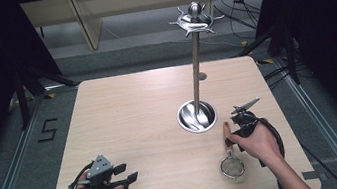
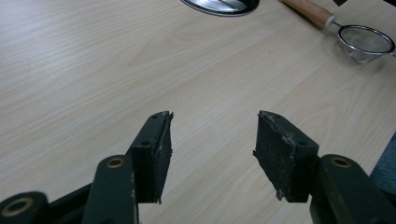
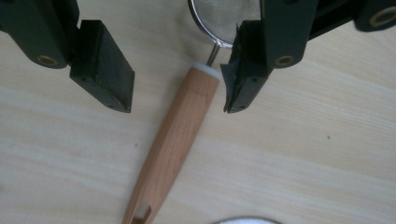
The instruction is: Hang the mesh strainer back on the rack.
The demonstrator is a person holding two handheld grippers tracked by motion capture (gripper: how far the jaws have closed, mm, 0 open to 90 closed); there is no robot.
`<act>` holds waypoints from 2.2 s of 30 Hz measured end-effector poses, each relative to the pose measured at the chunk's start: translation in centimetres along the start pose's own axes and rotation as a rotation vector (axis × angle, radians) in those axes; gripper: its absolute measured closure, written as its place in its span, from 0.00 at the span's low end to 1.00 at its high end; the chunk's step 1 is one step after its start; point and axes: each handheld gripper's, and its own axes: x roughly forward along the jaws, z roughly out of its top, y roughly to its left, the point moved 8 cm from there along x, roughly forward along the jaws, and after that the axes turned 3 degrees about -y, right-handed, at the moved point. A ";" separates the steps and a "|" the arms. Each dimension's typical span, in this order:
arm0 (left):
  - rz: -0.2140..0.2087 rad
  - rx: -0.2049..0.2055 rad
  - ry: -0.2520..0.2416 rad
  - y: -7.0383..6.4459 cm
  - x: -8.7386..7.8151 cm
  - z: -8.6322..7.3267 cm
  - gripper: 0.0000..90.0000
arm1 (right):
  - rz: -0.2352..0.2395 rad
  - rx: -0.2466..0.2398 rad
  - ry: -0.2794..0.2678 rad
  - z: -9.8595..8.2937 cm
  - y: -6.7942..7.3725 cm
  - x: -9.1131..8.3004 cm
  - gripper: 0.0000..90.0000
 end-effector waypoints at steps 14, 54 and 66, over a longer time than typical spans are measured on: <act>-0.015 -0.003 0.003 -0.1 -0.3 0.0 0.50 | -0.008 -0.005 0.044 -0.4 0.9 1.0 0.45; 0.006 -0.010 0.003 0.1 -0.7 -0.4 0.50 | -0.091 -0.056 0.209 -0.7 0.3 1.9 0.76; 0.006 0.012 0.017 0.4 -1.0 -0.5 0.50 | -0.071 -0.081 0.149 -1.0 -0.2 0.9 0.77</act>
